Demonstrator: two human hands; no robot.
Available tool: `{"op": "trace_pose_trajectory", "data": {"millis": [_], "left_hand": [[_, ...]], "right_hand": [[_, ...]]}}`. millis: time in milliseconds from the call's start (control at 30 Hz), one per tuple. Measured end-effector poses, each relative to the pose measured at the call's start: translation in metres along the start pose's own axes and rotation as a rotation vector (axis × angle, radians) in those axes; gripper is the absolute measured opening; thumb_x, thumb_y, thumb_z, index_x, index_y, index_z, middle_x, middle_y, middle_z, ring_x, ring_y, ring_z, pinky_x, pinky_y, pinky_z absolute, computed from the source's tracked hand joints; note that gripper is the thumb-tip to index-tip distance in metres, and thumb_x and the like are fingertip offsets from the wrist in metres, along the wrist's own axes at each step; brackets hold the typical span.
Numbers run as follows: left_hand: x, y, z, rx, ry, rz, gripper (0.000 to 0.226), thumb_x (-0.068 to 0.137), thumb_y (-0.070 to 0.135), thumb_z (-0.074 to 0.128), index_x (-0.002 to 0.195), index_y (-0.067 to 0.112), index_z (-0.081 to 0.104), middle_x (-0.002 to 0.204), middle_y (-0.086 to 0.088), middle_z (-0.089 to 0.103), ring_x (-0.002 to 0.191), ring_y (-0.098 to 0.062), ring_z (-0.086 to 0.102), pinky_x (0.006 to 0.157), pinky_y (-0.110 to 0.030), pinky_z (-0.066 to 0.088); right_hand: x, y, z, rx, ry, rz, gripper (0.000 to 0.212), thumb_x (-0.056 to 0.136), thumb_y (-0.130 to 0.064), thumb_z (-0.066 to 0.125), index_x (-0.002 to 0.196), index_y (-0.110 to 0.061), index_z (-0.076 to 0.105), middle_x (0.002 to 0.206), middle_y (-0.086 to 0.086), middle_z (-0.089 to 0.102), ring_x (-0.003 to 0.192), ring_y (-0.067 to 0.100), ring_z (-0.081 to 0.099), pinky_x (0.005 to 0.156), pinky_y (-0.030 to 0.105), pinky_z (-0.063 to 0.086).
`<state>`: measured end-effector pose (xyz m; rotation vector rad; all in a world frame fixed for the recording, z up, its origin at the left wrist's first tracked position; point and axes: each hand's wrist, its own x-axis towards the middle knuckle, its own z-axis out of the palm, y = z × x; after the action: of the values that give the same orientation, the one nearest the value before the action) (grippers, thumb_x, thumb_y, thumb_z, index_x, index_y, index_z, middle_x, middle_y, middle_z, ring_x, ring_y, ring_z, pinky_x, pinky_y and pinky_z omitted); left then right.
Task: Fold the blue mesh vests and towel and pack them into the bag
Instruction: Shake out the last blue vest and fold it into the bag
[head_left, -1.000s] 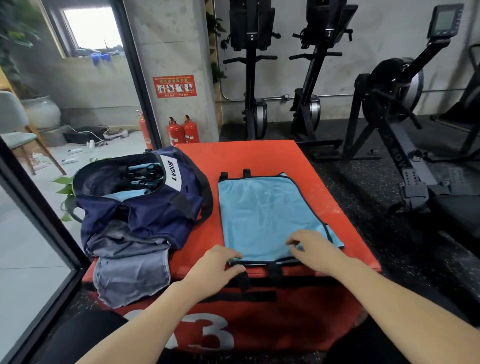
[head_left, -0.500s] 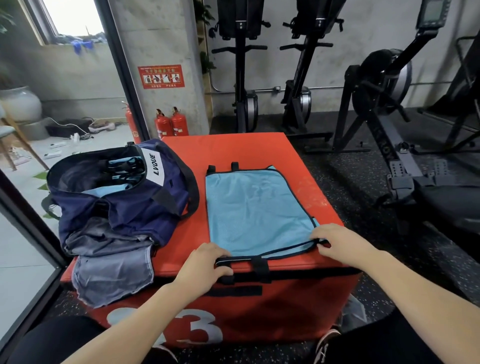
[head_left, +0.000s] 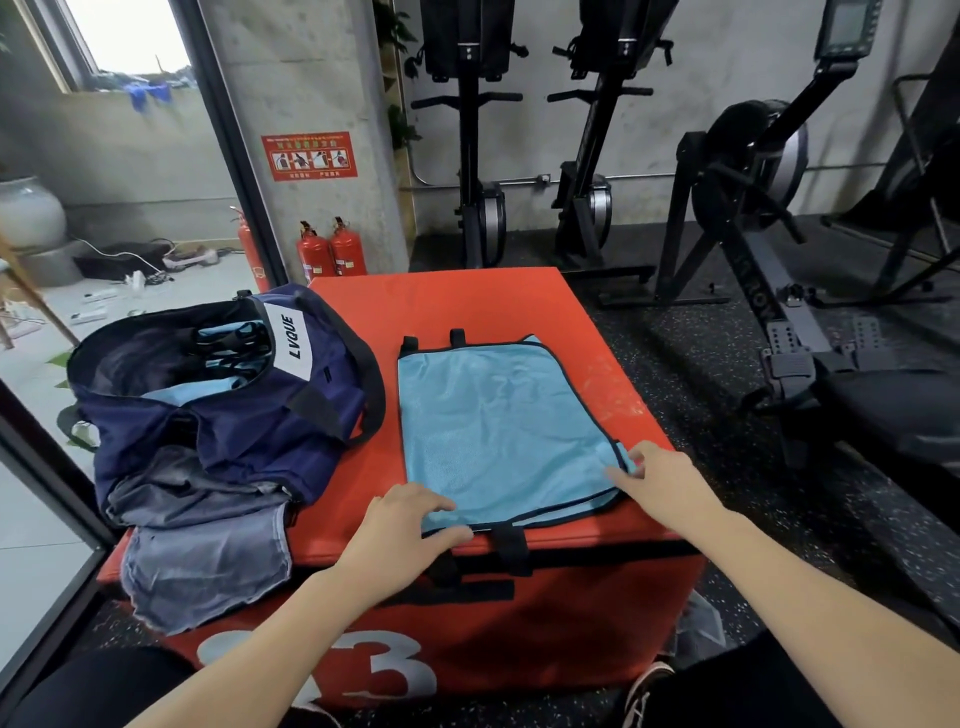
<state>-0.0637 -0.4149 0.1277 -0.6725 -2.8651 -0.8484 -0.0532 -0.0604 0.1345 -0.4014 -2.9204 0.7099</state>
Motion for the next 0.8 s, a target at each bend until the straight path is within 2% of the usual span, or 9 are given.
{"op": "trace_pose_trajectory", "data": {"millis": [100,200,333,433,533,633,667,733,800], "left_hand": [[0.008,0.003,0.002,0.000,0.074,0.017,0.073,0.069,0.090,0.045,0.109,0.035,0.071,0.104,0.025,0.057,0.110,0.000,0.051,0.102,-0.035,0.042],[0.011,0.007,0.002,0.022,0.090,0.036,0.049,0.079,0.071,0.060,0.112,0.036,0.069,0.109,0.027,0.055,0.115,0.001,0.048,0.105,-0.030,0.035],[0.016,0.010,0.003,0.044,0.090,0.048,0.047,0.081,0.069,0.057,0.114,0.037,0.067,0.112,0.027,0.053,0.116,0.004,0.043,0.099,-0.022,0.023],[0.019,0.009,0.003,0.040,0.114,0.044,0.037,0.085,0.059,0.065,0.114,0.037,0.067,0.113,0.026,0.054,0.114,0.006,0.042,0.100,-0.023,0.022],[0.020,0.009,0.001,0.041,0.115,0.037,0.036,0.086,0.058,0.065,0.115,0.037,0.066,0.114,0.026,0.054,0.113,0.008,0.040,0.102,-0.023,0.022],[0.020,0.010,-0.001,0.038,0.112,0.034,0.037,0.086,0.056,0.065,0.117,0.036,0.066,0.117,0.025,0.053,0.111,0.009,0.038,0.102,-0.022,0.021],[0.019,0.010,-0.001,0.041,0.107,0.033,0.036,0.087,0.056,0.064,0.117,0.037,0.065,0.117,0.025,0.053,0.107,0.010,0.040,0.102,-0.022,0.021],[0.018,0.011,0.000,0.048,0.093,0.038,0.037,0.087,0.059,0.063,0.117,0.038,0.065,0.118,0.025,0.053,0.098,0.010,0.045,0.102,-0.023,0.022],[0.016,0.010,0.002,0.042,0.071,0.044,0.040,0.085,0.063,0.060,0.118,0.038,0.064,0.119,0.025,0.053,0.101,0.010,0.044,0.102,-0.025,0.025]], "right_hand": [[0.006,-0.003,0.006,-0.110,-0.039,0.071,0.045,0.077,-0.060,0.071,0.094,-0.021,0.057,0.086,-0.003,0.066,0.087,0.023,0.064,0.074,0.035,0.051],[0.011,-0.011,0.005,0.002,-0.067,0.128,0.041,0.072,-0.049,0.080,0.090,-0.017,0.061,0.083,-0.003,0.066,0.081,0.020,0.063,0.071,0.034,0.051],[0.014,-0.017,0.003,0.077,-0.068,0.191,0.028,0.070,-0.029,0.082,0.074,-0.011,0.061,0.068,0.000,0.060,0.063,0.015,0.054,0.056,0.030,0.040],[0.014,-0.020,0.001,0.184,-0.042,0.173,0.015,0.075,-0.023,0.076,0.076,-0.018,0.062,0.073,-0.002,0.063,0.069,0.014,0.057,0.061,0.029,0.041],[0.017,-0.021,-0.004,0.536,0.011,0.185,0.004,0.082,-0.018,0.074,0.081,-0.018,0.070,0.080,0.001,0.070,0.077,0.017,0.064,0.074,0.033,0.054],[0.019,-0.021,-0.012,0.897,0.028,0.220,0.007,0.089,-0.005,0.069,0.085,-0.010,0.069,0.085,0.011,0.068,0.065,0.019,0.065,0.068,0.037,0.061],[0.021,-0.017,-0.013,0.849,0.054,0.227,0.004,0.090,-0.006,0.068,0.088,-0.009,0.069,0.086,0.010,0.069,0.062,0.018,0.065,0.069,0.037,0.060],[0.023,-0.007,-0.012,0.555,0.082,0.217,0.006,0.089,-0.011,0.069,0.095,-0.011,0.068,0.086,0.004,0.070,0.060,0.018,0.067,0.073,0.035,0.058],[0.022,0.002,-0.005,0.295,0.067,0.165,0.020,0.087,-0.014,0.070,0.106,-0.010,0.067,0.094,0.006,0.070,0.080,0.025,0.070,0.084,0.036,0.054]]}}
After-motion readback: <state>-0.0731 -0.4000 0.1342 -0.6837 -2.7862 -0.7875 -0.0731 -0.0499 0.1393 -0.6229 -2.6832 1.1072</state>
